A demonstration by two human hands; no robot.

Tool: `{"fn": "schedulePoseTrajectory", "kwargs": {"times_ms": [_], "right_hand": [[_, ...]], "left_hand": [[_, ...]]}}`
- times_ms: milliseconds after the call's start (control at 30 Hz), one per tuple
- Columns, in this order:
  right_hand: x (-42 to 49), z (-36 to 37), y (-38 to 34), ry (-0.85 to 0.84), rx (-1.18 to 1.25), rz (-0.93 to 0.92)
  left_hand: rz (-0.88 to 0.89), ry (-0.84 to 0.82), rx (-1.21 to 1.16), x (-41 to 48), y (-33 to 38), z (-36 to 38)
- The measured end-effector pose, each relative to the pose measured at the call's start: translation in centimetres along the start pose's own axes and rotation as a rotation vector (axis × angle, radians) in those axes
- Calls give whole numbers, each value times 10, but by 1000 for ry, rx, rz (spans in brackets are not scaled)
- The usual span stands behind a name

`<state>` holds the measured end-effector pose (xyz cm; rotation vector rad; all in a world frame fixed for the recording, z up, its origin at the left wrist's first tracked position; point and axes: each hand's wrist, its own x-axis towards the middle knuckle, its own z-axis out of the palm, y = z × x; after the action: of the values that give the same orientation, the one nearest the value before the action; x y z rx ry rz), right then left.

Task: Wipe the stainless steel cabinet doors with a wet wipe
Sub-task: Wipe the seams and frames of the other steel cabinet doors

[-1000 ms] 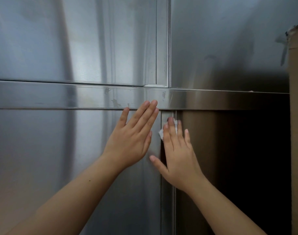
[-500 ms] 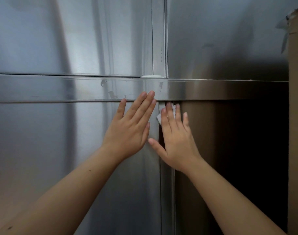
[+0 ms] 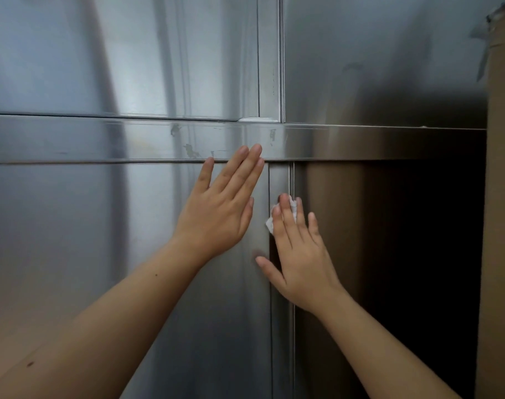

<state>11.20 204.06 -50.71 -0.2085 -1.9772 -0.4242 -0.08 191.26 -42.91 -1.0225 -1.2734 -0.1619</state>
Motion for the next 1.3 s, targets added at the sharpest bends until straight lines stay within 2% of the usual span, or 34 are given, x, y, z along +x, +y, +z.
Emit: {"fn": "schedulePoseTrajectory", "kwargs": {"times_ms": [100,267,500,700,967,1200,1300], "right_hand": [[-10,4,-8,-1,57,45],[-48,13,-13,-118,16,23],[-18,1,-7,-63,23,27],[-65,17,-18,-173,2,24],[-20,6,-14,-36,2,75],[-79,16,-27,-234,-36,63],[-82,16,-27,-215,-34,66]], "left_hand": [[-1,-1,3,0,-1,1],[6,-11,6,0,-1,-1],[6,-11,13,1,0,-1],[-2,-37,2,1,-1,-2],[14,-17,6,0,0,0],[-15,-44,-35,-15,8,-2],[36,-56,-22,-34,18,0]]}}
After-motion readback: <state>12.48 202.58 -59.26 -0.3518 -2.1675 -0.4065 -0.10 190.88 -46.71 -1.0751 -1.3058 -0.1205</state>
